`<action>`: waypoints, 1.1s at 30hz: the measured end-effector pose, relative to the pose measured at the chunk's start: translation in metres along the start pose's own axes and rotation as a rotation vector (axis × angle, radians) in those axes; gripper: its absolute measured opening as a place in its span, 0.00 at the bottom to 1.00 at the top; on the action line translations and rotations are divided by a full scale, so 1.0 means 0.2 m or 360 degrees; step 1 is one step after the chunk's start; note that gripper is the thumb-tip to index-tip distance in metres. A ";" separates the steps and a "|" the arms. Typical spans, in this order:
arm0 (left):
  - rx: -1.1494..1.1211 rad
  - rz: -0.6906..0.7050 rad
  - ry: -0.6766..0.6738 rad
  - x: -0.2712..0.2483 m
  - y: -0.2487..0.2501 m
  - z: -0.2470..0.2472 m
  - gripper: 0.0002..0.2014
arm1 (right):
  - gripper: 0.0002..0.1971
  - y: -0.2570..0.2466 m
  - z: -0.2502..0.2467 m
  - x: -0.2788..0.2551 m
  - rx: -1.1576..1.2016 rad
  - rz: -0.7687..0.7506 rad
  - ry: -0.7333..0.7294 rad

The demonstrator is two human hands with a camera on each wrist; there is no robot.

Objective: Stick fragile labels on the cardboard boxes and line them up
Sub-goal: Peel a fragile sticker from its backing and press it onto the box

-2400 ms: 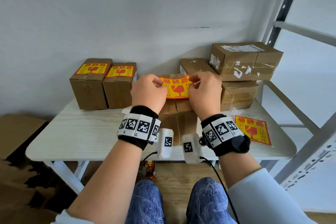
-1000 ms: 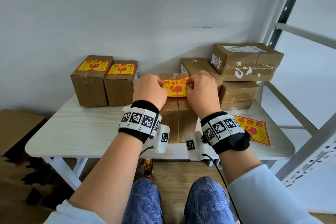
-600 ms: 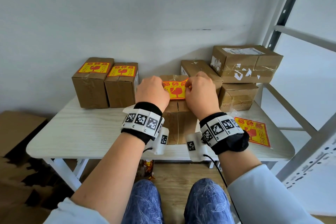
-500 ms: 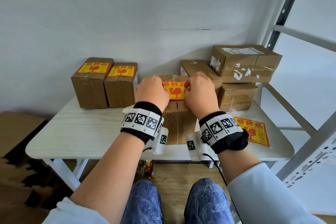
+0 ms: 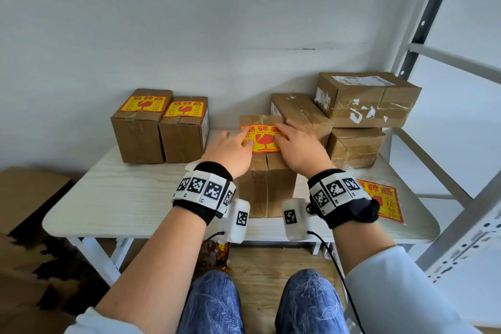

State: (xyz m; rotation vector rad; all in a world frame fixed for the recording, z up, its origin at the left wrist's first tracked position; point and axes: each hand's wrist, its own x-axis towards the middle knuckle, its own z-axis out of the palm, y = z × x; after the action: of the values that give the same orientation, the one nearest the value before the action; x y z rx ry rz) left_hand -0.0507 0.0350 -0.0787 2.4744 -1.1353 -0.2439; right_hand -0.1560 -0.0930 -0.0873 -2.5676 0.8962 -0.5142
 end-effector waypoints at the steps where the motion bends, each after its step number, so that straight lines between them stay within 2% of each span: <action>1: -0.0077 -0.0001 -0.0073 0.00 0.00 0.00 0.26 | 0.25 0.01 0.00 0.02 0.0036 0.0016 -0.0112; 5: -0.0343 -0.0119 -0.0241 0.01 0.01 -0.01 0.28 | 0.29 0.05 0.04 0.08 -0.0073 0.0059 -0.0284; 7: -0.0318 -0.0107 -0.0306 0.00 0.01 -0.01 0.28 | 0.33 0.06 0.05 0.10 -0.0109 0.0090 -0.0327; 9: -0.0406 -0.0180 -0.0264 -0.02 0.01 0.00 0.24 | 0.35 0.07 0.06 0.11 -0.0078 0.0135 -0.0339; 11: -0.0611 -0.0258 -0.0149 -0.04 0.01 0.01 0.24 | 0.36 0.06 0.05 0.08 0.0054 0.0186 -0.0217; 13: -0.0675 -0.0247 0.0024 -0.04 -0.02 0.02 0.24 | 0.33 0.05 0.03 0.01 0.0242 0.0241 0.0095; 15: -0.0697 -0.0235 0.0144 -0.06 -0.05 0.03 0.29 | 0.32 0.03 0.00 -0.08 0.0395 0.0330 0.0366; 17: -0.0834 -0.0224 0.0217 -0.08 -0.05 0.04 0.29 | 0.31 0.02 -0.01 -0.14 0.0501 0.0410 0.0342; 20: -0.0912 -0.0177 0.0274 -0.10 -0.03 0.05 0.19 | 0.25 -0.02 0.00 -0.18 0.0685 0.0331 0.0238; 23: -0.0962 -0.0111 0.0331 -0.07 -0.02 0.02 0.15 | 0.23 -0.05 -0.02 -0.17 0.0598 0.0240 0.0353; 27: -0.1088 -0.0032 0.0401 0.00 -0.05 -0.05 0.20 | 0.25 -0.10 -0.05 -0.10 0.0648 0.0132 0.0469; 30: -0.1204 0.0116 0.0502 0.06 -0.08 -0.13 0.25 | 0.20 -0.17 -0.05 -0.02 0.0704 0.0004 0.0563; 33: -0.1072 0.0297 0.0496 0.13 -0.12 -0.21 0.25 | 0.18 -0.24 -0.01 0.09 0.0727 -0.0086 0.0578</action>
State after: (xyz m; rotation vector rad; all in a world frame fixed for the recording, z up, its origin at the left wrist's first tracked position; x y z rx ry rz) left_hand -0.0038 0.0420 -0.0511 1.7333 -0.9438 -0.1451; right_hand -0.1191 -0.0708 -0.0600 -2.1188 0.7159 -1.0891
